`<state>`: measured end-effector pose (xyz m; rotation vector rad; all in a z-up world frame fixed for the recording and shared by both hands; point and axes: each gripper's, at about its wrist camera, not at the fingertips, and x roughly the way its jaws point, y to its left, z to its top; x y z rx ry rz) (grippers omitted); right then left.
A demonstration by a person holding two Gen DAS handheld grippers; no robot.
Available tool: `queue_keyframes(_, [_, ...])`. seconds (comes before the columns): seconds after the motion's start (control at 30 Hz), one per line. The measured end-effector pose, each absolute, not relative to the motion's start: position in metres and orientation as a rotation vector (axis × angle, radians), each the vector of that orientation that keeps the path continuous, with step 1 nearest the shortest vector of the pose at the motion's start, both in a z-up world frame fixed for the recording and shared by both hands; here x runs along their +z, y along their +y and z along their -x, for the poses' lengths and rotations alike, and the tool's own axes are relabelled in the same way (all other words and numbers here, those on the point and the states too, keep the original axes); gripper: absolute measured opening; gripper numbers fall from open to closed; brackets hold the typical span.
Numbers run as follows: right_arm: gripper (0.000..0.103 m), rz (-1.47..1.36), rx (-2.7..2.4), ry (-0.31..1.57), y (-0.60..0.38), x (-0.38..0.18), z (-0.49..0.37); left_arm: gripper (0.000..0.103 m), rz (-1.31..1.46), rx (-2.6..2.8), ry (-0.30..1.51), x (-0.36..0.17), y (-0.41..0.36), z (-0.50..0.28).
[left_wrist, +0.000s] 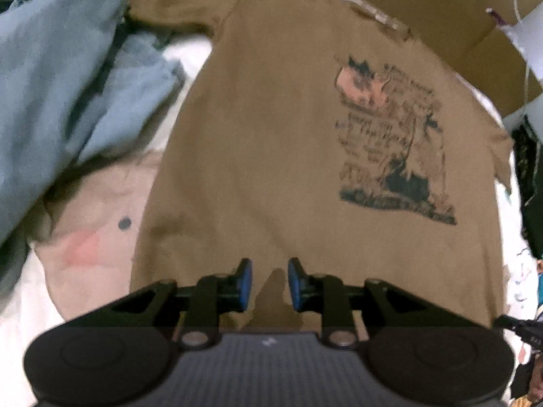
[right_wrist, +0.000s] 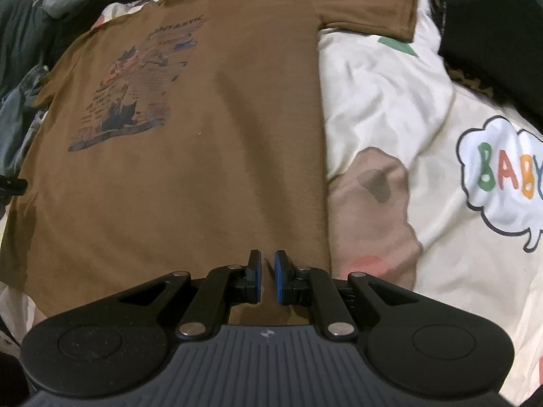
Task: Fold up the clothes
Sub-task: 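Tug the brown shirt hem with both grippers to smooth the body, then open both grippers and release the shirt hem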
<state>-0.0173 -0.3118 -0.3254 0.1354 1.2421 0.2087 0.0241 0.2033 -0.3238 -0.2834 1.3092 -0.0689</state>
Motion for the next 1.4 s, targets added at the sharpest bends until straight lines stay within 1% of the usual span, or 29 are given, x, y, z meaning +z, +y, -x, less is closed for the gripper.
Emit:
queue_keyframes(0.1, [0.008,-0.114,0.205,1.266,-0.306,-0.334,0.019,0.024,0.265,-0.045,1.338,-0.336,0.205,-0.017])
queue_keyframes(0.2, [0.012,-0.096,0.184,1.290,-0.304,-0.341,0.021,0.024,0.268,-0.015,1.354,-0.342,0.215,-0.006])
queue_keyframes(0.23, [0.020,-0.099,0.180,1.290,-0.304,-0.342,0.021,0.023,0.278,-0.005,1.359,-0.343,0.219,-0.003])
queue_keyframes(0.3, [0.024,-0.109,0.174,1.289,-0.305,-0.342,0.022,0.023,0.308,0.009,1.366,-0.343,0.227,0.003])
queue_keyframes(0.4, [0.025,-0.101,0.165,1.303,-0.306,-0.340,0.022,0.023,0.335,0.025,1.373,-0.342,0.234,0.010])
queue_keyframes(0.47, [0.030,-0.082,0.178,1.315,-0.305,-0.338,0.023,0.027,0.330,0.041,1.378,-0.340,0.238,0.014])
queue_keyframes(0.53, [0.034,-0.078,0.183,1.319,-0.306,-0.337,0.026,0.029,0.329,0.054,1.384,-0.340,0.242,0.018])
queue_keyframes(0.73, [0.034,-0.082,0.181,1.344,-0.312,-0.333,0.031,0.027,0.328,0.071,1.431,-0.343,0.255,0.033])
queue_keyframes(0.83, [0.035,-0.073,0.183,1.319,-0.319,-0.320,0.027,0.027,0.325,0.097,1.440,-0.333,0.261,0.032])
queue_keyframes(0.9, [0.036,-0.073,0.185,1.294,-0.323,-0.310,0.024,0.031,0.314,0.084,1.405,-0.316,0.262,0.029])
queue_keyframes(0.97, [0.037,-0.079,0.193,1.260,-0.327,-0.298,0.019,0.040,0.290,0.074,1.367,-0.298,0.263,0.023])
queue_keyframes(1.0, [0.037,-0.081,0.204,1.244,-0.328,-0.292,0.017,0.042,0.272,0.071,1.345,-0.289,0.263,0.019])
queue_keyframes(1.07, [0.037,-0.079,0.232,1.212,-0.327,-0.280,0.012,0.050,0.231,0.076,1.296,-0.270,0.266,0.010])
queue_keyframes(1.1, [0.037,-0.074,0.238,1.194,-0.327,-0.273,0.009,0.052,0.217,0.082,1.273,-0.263,0.266,0.002])
queue_keyframes(1.2, [0.039,-0.078,0.242,1.140,-0.326,-0.256,0.000,0.053,0.203,0.113,1.211,-0.245,0.274,-0.015])
queue_keyframes(1.27, [0.043,-0.090,0.241,1.107,-0.326,-0.245,-0.006,0.053,0.209,0.137,1.170,-0.234,0.282,-0.024])
queue_keyframes(1.4, [0.044,-0.111,0.213,1.078,-0.334,-0.233,-0.019,0.053,0.248,0.167,1.085,-0.216,0.292,-0.048])
